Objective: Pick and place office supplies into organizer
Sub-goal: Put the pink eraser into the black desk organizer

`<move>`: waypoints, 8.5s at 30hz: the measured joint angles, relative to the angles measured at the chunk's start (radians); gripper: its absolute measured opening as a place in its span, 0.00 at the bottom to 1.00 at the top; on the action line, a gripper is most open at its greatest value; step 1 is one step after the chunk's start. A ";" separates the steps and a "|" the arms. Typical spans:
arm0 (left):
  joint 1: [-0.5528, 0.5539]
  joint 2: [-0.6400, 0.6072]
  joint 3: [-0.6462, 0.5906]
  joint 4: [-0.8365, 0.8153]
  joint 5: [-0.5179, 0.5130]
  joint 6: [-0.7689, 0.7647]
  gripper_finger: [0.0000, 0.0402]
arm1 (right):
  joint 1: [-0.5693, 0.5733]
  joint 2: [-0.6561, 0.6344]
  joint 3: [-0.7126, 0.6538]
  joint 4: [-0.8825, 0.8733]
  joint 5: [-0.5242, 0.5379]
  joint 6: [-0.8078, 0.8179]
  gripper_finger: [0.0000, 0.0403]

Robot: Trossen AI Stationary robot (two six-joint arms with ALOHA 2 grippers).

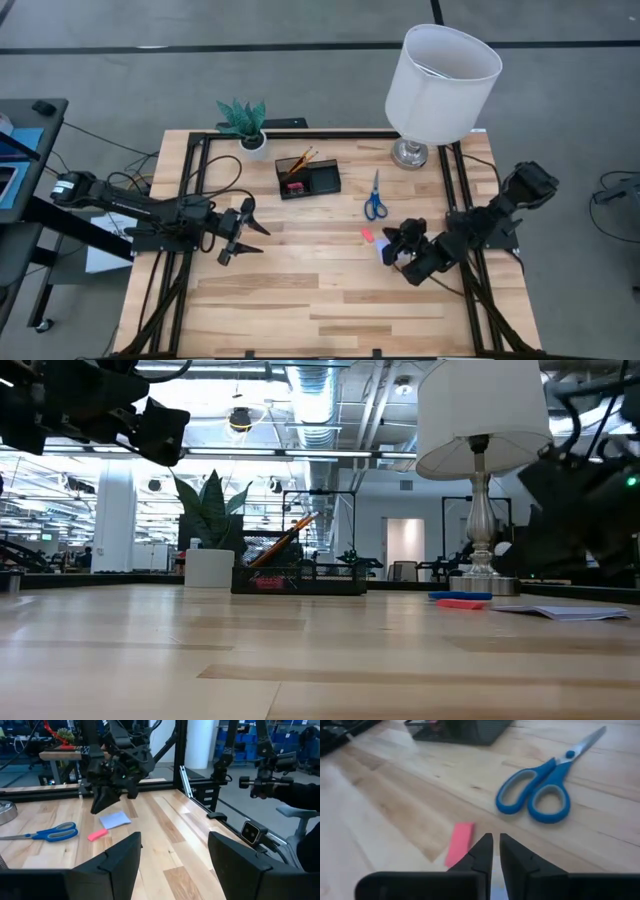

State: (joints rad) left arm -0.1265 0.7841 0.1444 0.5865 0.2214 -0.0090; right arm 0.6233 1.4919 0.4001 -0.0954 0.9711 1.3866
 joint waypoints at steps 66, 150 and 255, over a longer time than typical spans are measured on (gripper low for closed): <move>0.000 0.001 0.000 -0.032 0.000 -0.001 0.56 | -0.119 0.150 0.246 -0.074 -0.287 -0.136 0.64; 0.000 0.001 0.000 -0.030 0.005 -0.001 0.56 | -0.069 0.535 0.486 -0.335 -0.052 0.158 0.10; 0.000 0.000 0.000 -0.051 0.002 -0.014 0.56 | -0.062 0.607 0.764 -0.656 -0.232 0.481 0.56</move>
State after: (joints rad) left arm -0.1268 0.7845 0.1448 0.5354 0.2230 -0.0227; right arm 0.5617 2.0987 1.1645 -0.7513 0.7389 1.8679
